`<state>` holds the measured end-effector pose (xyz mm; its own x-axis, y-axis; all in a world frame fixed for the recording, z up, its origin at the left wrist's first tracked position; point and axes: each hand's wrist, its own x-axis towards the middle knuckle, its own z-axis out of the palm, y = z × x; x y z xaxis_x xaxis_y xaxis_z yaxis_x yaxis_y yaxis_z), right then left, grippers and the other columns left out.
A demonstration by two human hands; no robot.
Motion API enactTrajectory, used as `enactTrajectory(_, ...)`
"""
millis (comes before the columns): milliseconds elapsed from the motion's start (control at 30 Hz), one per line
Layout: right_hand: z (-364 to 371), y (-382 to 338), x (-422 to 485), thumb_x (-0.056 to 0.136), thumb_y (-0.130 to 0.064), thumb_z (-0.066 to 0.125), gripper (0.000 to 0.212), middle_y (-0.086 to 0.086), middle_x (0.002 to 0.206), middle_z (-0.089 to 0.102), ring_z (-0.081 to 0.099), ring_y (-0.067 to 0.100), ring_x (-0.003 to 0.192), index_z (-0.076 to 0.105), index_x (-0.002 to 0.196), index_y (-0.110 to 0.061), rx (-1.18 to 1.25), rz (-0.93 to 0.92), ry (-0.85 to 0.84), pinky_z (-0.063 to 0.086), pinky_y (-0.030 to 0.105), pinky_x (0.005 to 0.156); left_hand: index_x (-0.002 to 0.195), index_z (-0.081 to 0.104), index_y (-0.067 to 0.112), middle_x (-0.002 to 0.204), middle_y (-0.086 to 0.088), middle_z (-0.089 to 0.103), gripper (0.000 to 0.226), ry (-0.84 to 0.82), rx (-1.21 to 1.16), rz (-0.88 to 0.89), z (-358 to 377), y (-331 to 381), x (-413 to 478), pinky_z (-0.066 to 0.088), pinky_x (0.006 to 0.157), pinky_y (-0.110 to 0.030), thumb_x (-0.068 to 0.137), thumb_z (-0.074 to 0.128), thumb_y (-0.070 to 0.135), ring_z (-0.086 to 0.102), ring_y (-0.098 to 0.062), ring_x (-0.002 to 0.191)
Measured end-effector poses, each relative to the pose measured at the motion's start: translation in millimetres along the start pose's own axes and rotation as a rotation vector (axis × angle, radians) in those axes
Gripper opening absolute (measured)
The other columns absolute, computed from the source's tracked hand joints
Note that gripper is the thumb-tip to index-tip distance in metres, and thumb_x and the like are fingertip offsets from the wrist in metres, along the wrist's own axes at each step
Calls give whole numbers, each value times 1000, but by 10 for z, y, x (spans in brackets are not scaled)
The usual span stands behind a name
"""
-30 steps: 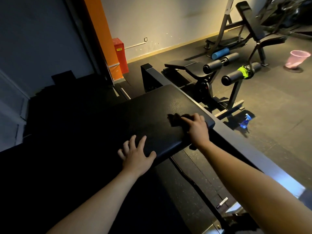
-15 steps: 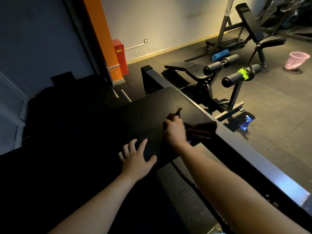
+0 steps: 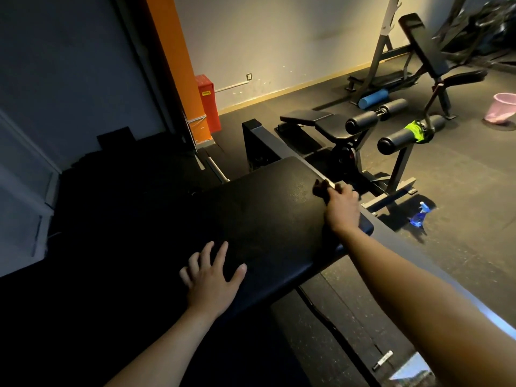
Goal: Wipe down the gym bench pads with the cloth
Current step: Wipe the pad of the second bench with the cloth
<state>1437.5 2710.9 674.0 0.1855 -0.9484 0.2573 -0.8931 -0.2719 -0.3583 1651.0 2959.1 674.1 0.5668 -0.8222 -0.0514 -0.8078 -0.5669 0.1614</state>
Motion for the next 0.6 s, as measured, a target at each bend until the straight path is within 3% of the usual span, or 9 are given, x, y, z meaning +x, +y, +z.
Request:
enactTrajectory(100, 17, -120, 129, 95, -14, 55, 34, 15, 132, 41, 42, 35, 119, 57, 129, -13, 33, 189, -42, 44, 49, 102, 155, 21, 43, 164, 6, 14, 76, -17, -38, 9, -10, -27, 61, 14, 116, -50, 89, 37, 77, 12, -26, 147)
enactTrajectory(167, 103, -469, 96, 94, -16, 58, 30, 14, 130, 44, 45, 33, 117, 61, 123, -14, 62, 144, -96, 45, 48, 99, 156, 19, 41, 163, 6, 14, 81, -29, -70, 21, -12, -67, 94, 16, 116, -51, 87, 40, 78, 12, -26, 146)
enactTrajectory(267, 257, -1106, -79, 94, -18, 58, 24, 12, 125, 48, 50, 29, 113, 64, 118, -16, 80, -61, -216, 48, 44, 95, 160, 9, 32, 165, 3, 4, 94, -30, -160, -24, -44, -150, 166, 15, 119, -54, 86, 44, 77, 8, -26, 148)
enactTrajectory(367, 428, -1582, -276, 96, -19, 56, 31, 11, 126, 48, 51, 28, 115, 61, 126, -19, 145, -245, -322, 51, 43, 94, 161, 2, 23, 167, -1, -1, 107, -38, -161, -163, -72, -230, 229, 14, 119, -54, 82, 46, 81, 2, -28, 150)
enactTrajectory(600, 604, -2436, -719, 95, -26, 57, 35, 10, 113, 53, 53, 31, 100, 62, 130, -25, 322, -807, -654, 47, 38, 84, 158, 9, 17, 163, -5, 8, 117, -34, -38, -260, -19, -238, 286, 18, 117, -43, 73, 63, 77, 10, -27, 147)
